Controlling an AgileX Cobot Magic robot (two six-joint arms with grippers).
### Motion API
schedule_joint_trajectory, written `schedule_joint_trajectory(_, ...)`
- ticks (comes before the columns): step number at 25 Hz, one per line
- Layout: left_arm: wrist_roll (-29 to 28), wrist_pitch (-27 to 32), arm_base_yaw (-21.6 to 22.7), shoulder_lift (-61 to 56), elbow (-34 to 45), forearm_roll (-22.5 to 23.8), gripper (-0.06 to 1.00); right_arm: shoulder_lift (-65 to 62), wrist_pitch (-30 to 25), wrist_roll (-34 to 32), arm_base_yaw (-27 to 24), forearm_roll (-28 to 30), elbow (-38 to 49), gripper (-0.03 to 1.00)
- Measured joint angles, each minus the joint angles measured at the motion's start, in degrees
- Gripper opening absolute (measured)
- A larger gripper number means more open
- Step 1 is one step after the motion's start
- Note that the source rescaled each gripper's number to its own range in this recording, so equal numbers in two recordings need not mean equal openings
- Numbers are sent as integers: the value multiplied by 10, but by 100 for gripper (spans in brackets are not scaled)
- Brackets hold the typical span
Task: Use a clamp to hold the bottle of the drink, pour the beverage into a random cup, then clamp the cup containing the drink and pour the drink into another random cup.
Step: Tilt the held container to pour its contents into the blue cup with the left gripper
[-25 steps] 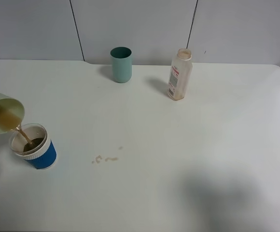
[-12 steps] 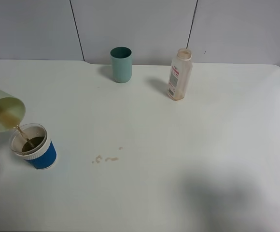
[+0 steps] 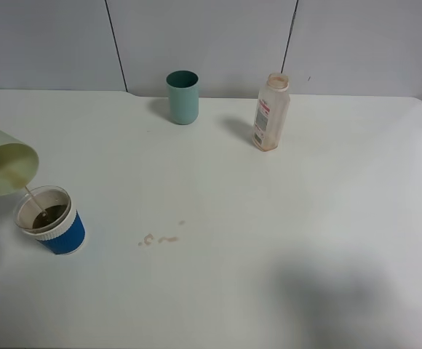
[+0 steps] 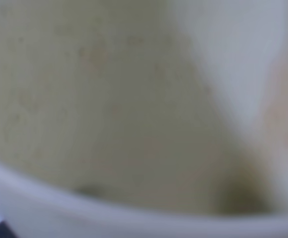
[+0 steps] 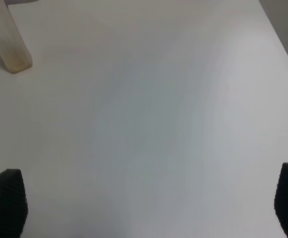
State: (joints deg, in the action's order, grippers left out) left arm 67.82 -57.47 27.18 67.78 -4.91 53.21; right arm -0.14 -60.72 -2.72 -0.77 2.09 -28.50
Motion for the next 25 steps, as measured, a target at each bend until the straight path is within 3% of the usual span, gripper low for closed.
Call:
schedule_joint_trajectory(19, 1, -8, 0, 0, 0, 0, 1, 0, 0, 0, 0, 0, 0, 100)
schedule_joint_trajectory(25, -54, -8, 0, 0, 0, 0, 1, 0, 0, 0, 0, 0, 0, 100)
